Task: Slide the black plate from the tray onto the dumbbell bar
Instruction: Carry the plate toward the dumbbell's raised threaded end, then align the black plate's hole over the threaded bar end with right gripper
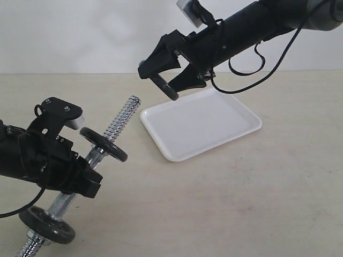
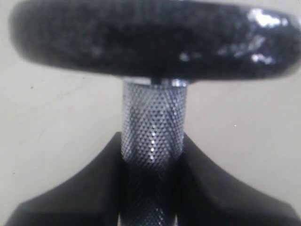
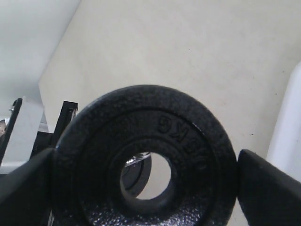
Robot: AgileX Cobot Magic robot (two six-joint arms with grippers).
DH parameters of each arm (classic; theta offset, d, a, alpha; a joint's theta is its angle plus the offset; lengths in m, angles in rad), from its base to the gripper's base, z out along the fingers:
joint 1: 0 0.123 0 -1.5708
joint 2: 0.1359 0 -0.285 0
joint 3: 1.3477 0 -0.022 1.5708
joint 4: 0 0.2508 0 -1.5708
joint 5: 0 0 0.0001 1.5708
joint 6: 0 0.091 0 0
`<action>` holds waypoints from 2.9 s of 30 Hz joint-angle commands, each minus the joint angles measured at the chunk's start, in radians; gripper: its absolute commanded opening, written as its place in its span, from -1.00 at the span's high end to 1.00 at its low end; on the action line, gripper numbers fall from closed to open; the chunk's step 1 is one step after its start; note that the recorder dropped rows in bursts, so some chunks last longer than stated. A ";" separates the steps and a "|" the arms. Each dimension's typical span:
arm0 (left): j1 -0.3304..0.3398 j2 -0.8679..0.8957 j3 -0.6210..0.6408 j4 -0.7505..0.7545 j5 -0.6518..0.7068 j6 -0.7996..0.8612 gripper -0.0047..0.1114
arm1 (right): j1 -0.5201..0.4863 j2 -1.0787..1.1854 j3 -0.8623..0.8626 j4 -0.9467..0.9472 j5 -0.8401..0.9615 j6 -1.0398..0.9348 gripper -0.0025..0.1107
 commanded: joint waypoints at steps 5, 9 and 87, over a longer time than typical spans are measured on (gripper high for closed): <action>-0.003 -0.048 -0.030 -0.143 -0.040 0.096 0.85 | -0.001 -0.010 -0.014 0.081 0.014 -0.003 0.96; -0.003 -0.048 -0.030 -0.142 -0.036 0.096 0.85 | -0.001 -0.005 -0.014 0.087 0.014 -0.003 0.96; -0.003 -0.048 -0.030 -0.313 -0.108 0.291 0.85 | 0.128 0.046 -0.014 0.081 0.014 0.057 0.96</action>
